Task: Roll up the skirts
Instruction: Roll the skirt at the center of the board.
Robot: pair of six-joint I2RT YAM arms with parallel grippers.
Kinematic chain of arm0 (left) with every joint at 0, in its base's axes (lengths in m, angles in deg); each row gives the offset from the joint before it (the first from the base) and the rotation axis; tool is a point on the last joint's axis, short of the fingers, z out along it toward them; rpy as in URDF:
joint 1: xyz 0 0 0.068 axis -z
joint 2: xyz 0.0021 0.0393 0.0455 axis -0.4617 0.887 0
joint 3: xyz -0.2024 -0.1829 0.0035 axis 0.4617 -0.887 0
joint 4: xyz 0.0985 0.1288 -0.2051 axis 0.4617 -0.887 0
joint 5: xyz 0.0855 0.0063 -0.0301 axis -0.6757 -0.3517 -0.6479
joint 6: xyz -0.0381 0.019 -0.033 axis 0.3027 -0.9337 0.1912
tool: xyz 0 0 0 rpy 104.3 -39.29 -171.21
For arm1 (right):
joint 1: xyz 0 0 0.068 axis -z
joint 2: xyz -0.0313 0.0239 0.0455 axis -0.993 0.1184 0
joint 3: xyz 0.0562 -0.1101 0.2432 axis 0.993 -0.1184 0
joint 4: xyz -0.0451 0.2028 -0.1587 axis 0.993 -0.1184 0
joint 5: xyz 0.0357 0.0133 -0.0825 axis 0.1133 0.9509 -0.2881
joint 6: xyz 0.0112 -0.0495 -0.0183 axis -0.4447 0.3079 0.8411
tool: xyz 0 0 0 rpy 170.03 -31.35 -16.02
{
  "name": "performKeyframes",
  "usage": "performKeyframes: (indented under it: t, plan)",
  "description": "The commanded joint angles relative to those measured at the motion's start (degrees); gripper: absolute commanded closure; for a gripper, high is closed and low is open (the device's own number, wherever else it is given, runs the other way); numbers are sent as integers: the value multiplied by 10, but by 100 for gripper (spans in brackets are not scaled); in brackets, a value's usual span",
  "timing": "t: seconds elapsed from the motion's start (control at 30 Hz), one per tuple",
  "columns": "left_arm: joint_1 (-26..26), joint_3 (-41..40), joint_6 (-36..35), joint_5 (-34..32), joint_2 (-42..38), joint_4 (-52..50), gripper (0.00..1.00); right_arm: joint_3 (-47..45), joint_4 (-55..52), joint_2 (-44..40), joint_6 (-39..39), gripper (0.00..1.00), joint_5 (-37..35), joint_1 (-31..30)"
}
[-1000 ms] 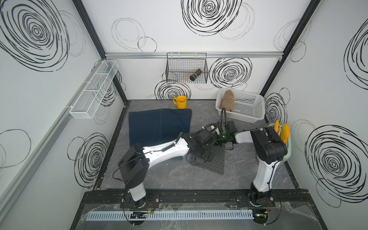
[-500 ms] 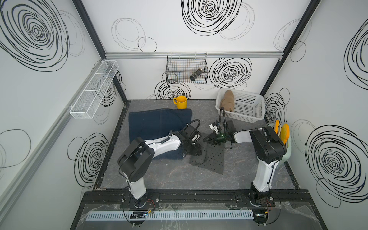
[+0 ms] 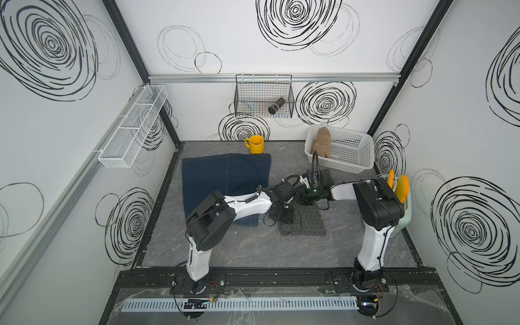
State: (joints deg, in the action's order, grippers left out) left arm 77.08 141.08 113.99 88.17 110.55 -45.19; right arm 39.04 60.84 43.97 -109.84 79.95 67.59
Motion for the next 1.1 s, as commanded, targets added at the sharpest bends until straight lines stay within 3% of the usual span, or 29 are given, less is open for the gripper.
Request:
performKeyframes:
  t: [0.0,0.1,0.23,0.33,0.43,0.63,0.77,0.87,1.07]
  plan:
    - [11,-3,24,-44,41,-40,58,-14,-27,-31,-52,49,-15,29]
    - [12,-3,35,-40,42,-36,57,-25,-40,-48,-84,48,12,62]
    - [13,-2,50,-30,40,-27,57,-16,-110,-88,-43,50,-20,73]
    - [15,-2,67,-24,35,-16,56,-48,-101,-142,-38,64,-18,72]
    - [16,-4,84,-7,30,-6,54,-86,-116,-194,-28,78,-19,51]
    - [17,-15,123,7,10,18,53,-172,-45,-273,-108,92,-19,-41]
    - [15,-18,141,12,-2,27,53,-199,-47,-304,-147,99,-59,-77]
    - [13,-21,147,23,-5,33,53,-241,-8,-338,-191,100,-81,-85]
    - [12,-28,178,31,-9,55,53,-252,-12,-362,-209,100,-92,-113]
